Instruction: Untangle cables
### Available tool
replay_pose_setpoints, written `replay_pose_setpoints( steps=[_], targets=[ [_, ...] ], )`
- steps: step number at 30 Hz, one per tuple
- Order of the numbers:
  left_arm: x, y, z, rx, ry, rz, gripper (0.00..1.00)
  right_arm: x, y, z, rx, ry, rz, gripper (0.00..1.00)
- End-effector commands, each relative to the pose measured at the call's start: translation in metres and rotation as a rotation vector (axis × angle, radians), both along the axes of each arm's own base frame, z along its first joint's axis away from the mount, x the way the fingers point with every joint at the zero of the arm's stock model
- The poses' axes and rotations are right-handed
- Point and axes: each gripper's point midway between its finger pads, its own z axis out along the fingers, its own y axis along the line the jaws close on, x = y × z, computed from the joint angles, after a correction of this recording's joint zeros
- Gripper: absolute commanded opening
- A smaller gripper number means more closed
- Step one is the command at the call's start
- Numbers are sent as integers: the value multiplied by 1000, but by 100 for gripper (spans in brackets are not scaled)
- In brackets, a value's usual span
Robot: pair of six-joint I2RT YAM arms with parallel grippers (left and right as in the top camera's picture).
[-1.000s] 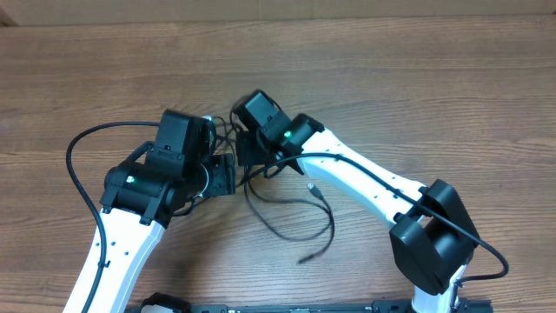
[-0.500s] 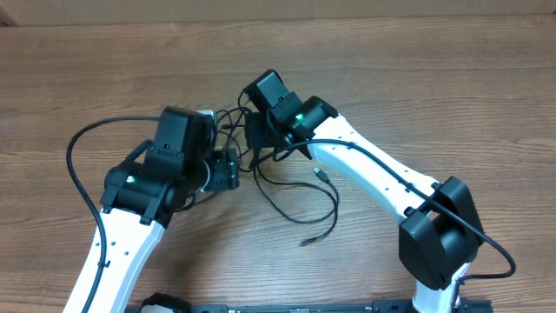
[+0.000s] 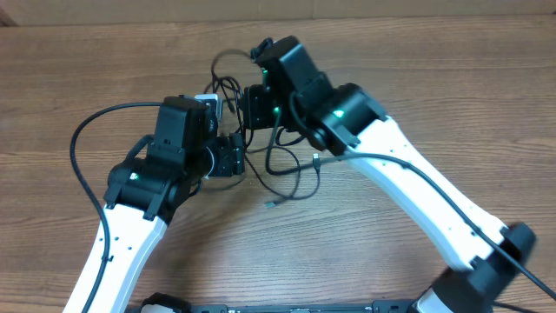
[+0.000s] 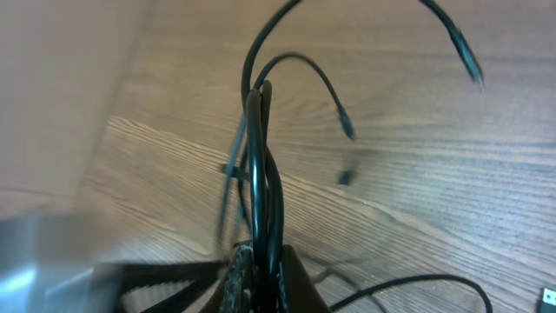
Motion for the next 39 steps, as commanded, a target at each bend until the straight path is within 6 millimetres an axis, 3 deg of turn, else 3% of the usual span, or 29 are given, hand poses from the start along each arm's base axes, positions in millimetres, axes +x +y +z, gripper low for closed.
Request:
replay_pose_setpoints(
  steps=[1, 6, 7, 9, 17, 22, 28, 30, 37, 39],
  targets=[
    [0, -4, -13, 15, 33, -31, 73, -11, -7, 47, 74, -72, 19, 4],
    [4, -6, -26, 24, 75, -33, 44, -32, -7, 65, 129, -57, 84, 4],
    [4, -7, -29, 24, 85, -36, 35, -34, -8, 67, 133, -58, 87, 4],
    [5, -10, -36, 19, 110, -44, 4, -36, -9, 71, 137, -64, 88, 4],
    [7, -11, -51, 33, 159, -41, 4, -37, -19, 76, 127, -76, 65, 4],
    [6, -2, -54, 79, 163, -32, 4, -13, -60, 68, 31, -99, -75, 4],
    [-2, 34, -63, 192, 219, 64, 4, 20, -136, 54, -33, -40, -260, 4],
    [-4, 44, -65, 201, 237, 88, 4, 24, -152, 52, -46, -36, -249, 4],
    [-3, 67, -61, 211, 236, 163, 4, 27, -180, 44, -90, -21, -245, 4],
    [-3, 75, -61, 226, 238, 187, 11, 27, -179, 44, -94, -29, -230, 4]
  ],
)
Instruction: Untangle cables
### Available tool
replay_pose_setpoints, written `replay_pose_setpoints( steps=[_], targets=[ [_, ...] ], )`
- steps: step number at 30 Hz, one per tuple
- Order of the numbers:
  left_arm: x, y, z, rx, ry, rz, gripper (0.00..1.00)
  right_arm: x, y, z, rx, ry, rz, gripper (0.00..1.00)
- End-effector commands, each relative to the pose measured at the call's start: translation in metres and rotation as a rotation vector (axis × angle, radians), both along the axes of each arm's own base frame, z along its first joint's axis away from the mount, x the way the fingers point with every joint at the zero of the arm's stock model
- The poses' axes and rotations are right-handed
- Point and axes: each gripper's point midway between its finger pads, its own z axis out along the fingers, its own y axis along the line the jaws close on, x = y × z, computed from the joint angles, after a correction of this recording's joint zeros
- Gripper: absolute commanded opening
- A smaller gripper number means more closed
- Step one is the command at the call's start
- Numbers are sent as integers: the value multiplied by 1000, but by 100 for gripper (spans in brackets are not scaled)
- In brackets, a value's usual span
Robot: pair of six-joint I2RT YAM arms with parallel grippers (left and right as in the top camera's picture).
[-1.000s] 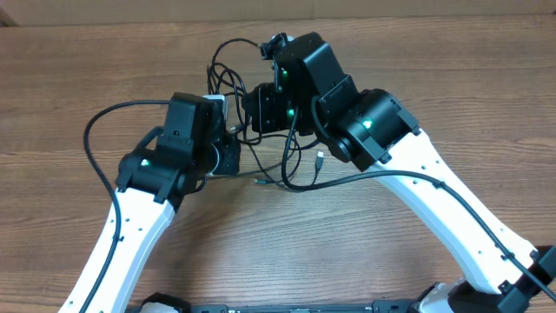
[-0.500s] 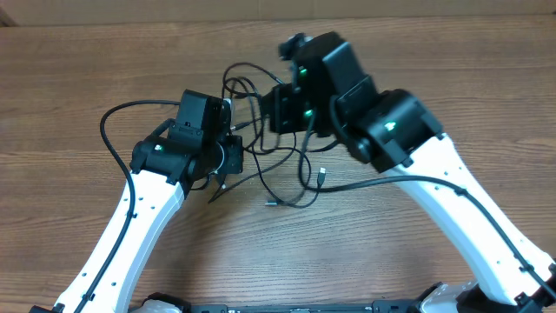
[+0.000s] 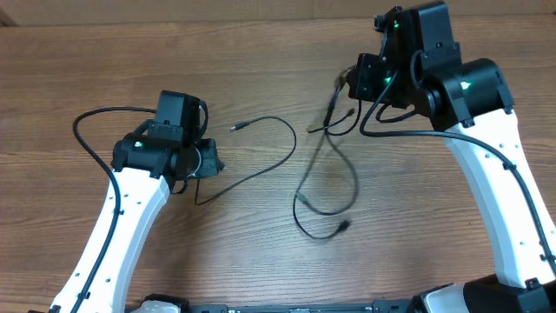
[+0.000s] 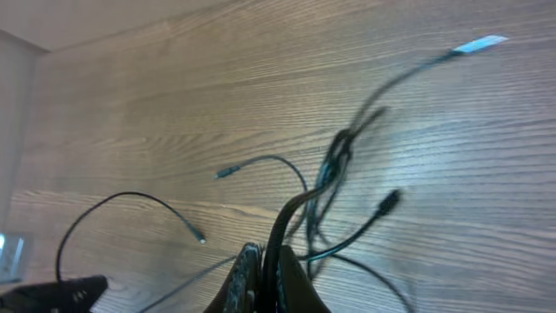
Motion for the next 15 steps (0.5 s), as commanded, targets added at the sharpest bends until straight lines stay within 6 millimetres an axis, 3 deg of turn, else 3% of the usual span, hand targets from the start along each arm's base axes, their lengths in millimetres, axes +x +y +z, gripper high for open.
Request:
replay_pose_setpoints(
  steps=[1, 4, 6, 11, 15],
  targets=[
    [-1, 17, 2, 46, -10, 30, 20, -6, 2, 32, 11, -96, 53, 4],
    [-4, 15, 1, 15, 4, 26, 26, -11, 12, 34, 31, -98, 109, 4],
    [-4, 5, 2, -37, 6, 0, 37, -14, 17, 35, 60, -93, 136, 4],
    [0, -55, 20, -302, -60, -293, 38, -23, 35, 42, 135, -93, 232, 4],
    [10, -73, 35, -385, -139, -370, 39, -32, 48, 49, 209, -83, 304, 4]
  ],
)
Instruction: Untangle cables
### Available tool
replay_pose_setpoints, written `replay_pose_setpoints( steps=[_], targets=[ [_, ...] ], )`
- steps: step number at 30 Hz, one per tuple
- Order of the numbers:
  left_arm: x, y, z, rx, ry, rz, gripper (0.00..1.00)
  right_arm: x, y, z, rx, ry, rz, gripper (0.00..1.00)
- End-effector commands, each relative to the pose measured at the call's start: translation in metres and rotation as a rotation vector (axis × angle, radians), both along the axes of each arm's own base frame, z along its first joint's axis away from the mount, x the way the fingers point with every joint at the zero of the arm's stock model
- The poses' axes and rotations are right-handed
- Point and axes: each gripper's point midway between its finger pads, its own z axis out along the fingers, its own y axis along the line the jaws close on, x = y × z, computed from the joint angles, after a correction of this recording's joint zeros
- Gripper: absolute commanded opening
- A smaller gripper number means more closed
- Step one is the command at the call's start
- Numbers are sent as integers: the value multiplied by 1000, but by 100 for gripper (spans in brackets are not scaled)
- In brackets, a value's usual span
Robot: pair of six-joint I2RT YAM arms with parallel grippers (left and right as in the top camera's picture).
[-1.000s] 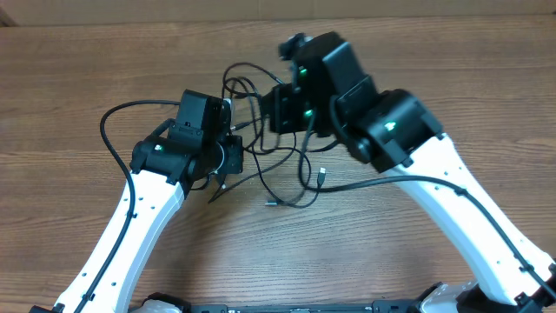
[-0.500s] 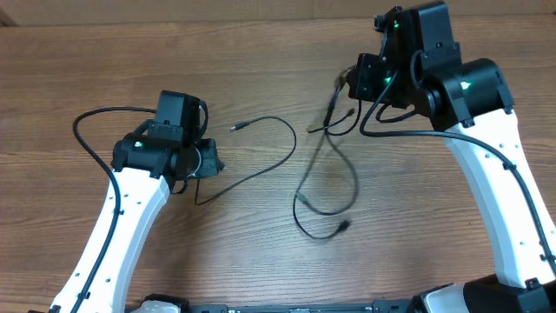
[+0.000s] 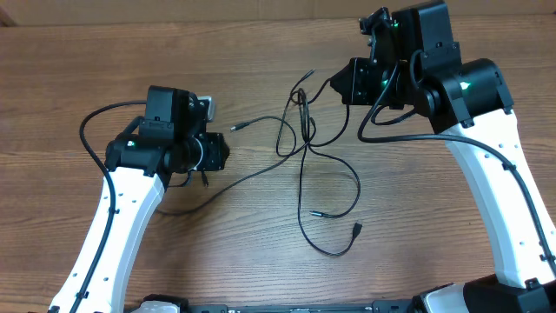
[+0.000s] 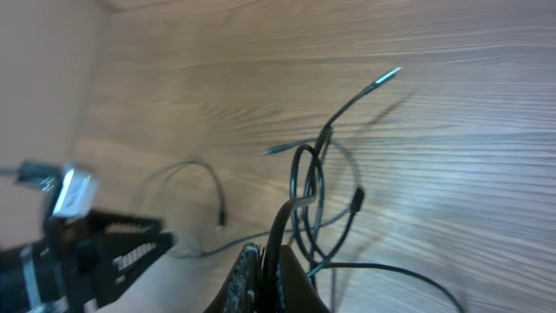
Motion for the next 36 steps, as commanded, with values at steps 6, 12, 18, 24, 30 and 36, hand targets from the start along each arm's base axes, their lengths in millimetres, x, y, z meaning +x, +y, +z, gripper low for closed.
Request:
replay_pose_setpoints(
  steps=[6, 12, 18, 24, 30, 36],
  targets=[
    [-2, -40, 26, -183, -91, -190, 39, -31, 39, 59, 239, -85, 234, 4],
    [-8, -56, 26, -184, -93, -238, 40, -38, 60, 76, 303, -135, 317, 4],
    [-10, -72, 30, -190, -120, -288, 40, -39, 70, 84, 332, -153, 325, 4],
    [-13, -83, 32, -195, -130, -321, 40, -36, 71, 88, 344, -161, 317, 4],
    [-18, -92, 32, -181, -149, -379, 40, -34, 72, 94, 360, -175, 310, 4],
    [-21, -97, 32, -158, -176, -438, 40, -29, 68, 95, 357, -188, 295, 4]
  ],
)
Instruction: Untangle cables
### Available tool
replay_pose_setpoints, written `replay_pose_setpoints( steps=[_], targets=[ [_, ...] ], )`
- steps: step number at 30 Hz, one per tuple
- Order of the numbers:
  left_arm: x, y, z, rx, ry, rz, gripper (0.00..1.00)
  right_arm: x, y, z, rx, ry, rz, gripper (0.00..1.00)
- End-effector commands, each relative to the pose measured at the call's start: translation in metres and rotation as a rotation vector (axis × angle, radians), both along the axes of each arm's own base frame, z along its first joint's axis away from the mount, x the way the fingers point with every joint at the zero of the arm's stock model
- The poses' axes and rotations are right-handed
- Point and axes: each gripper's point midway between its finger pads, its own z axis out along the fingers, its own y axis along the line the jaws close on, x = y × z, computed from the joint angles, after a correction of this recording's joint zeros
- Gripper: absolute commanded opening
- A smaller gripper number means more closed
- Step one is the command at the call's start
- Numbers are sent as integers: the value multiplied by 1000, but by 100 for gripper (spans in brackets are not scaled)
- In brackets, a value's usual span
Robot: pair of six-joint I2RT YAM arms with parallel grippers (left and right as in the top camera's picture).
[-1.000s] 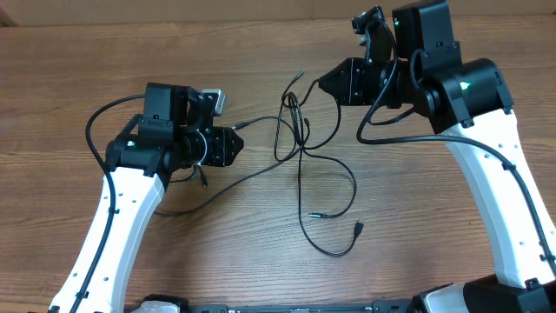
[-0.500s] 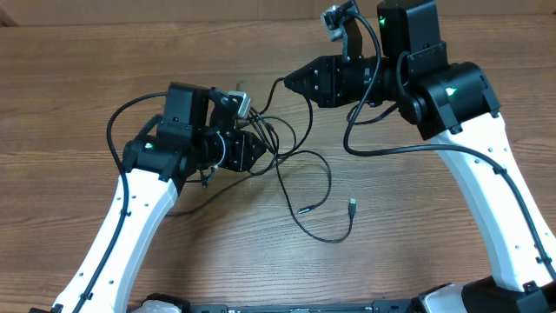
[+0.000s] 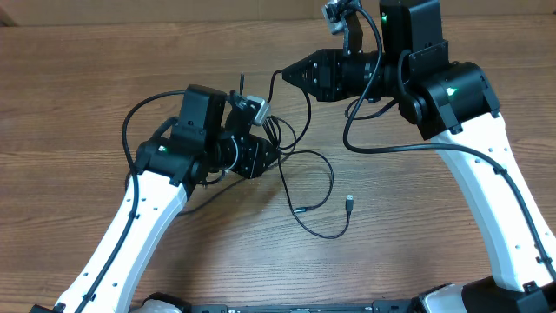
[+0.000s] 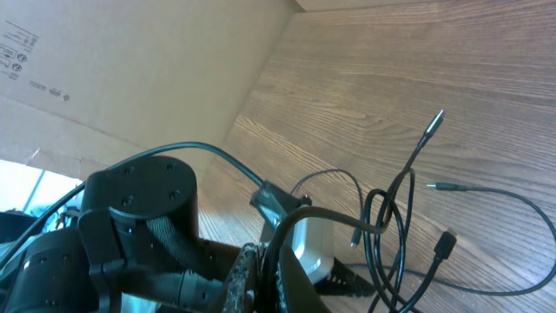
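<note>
Several thin black cables lie in a loose tangle at the table's middle, with loops trailing toward the near side and plug ends lying free. My right gripper hangs over the tangle's far side, shut on one black cable that arches out of its fingertips into the bunch. My left gripper points into the left side of the tangle. In the right wrist view it sits just below the right one. Its fingers are too hidden among the cables to read.
A cardboard box wall stands along the table's far edge. The arms' own thick black cables loop beside the left arm and under the right arm. The wooden table shows on both sides.
My left gripper has moved right, from well left of the bunch into its left side. The right gripper has tilted and moved left, over the left one. The cables lie more bunched.
Both grippers were close together at a tight tangle, the right shut on a cable. Then they stood far apart, one cable lying by the left gripper and the others by the right. Then the bunch lay spread in the middle. Now both grippers meet at it.
</note>
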Motion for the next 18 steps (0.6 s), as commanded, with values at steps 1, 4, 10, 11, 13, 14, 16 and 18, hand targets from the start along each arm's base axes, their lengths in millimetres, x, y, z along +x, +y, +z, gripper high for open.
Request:
replay_pose_setpoints(
  steps=[1, 4, 10, 11, 13, 14, 16, 18],
  targets=[
    [-4, -3, 4, 3, -47, -53, 40, -8, -7, 32, 36, -76, -7, 4],
    [-4, -3, 4, 3, -46, -53, 40, -8, -7, 32, 37, -75, -7, 4],
    [-4, -4, 4, 3, -46, -55, 36, -7, -7, 34, 50, -56, -19, 4],
    [-4, -4, 4, 3, -45, -55, 37, -7, -7, 34, 57, -42, -25, 4],
    [-4, -4, 2, 3, -47, -55, 38, -8, -5, 36, 69, -40, -15, 4],
    [-3, -4, 1, 1, -49, -55, 39, -8, -5, 37, 72, -43, -13, 4],
    [-4, -6, -1, -8, -47, -62, 39, -8, -5, 39, 82, -32, -20, 4],
    [-5, -6, -3, -11, -44, -64, 38, -7, -4, 40, 86, -38, -20, 4]
  ],
)
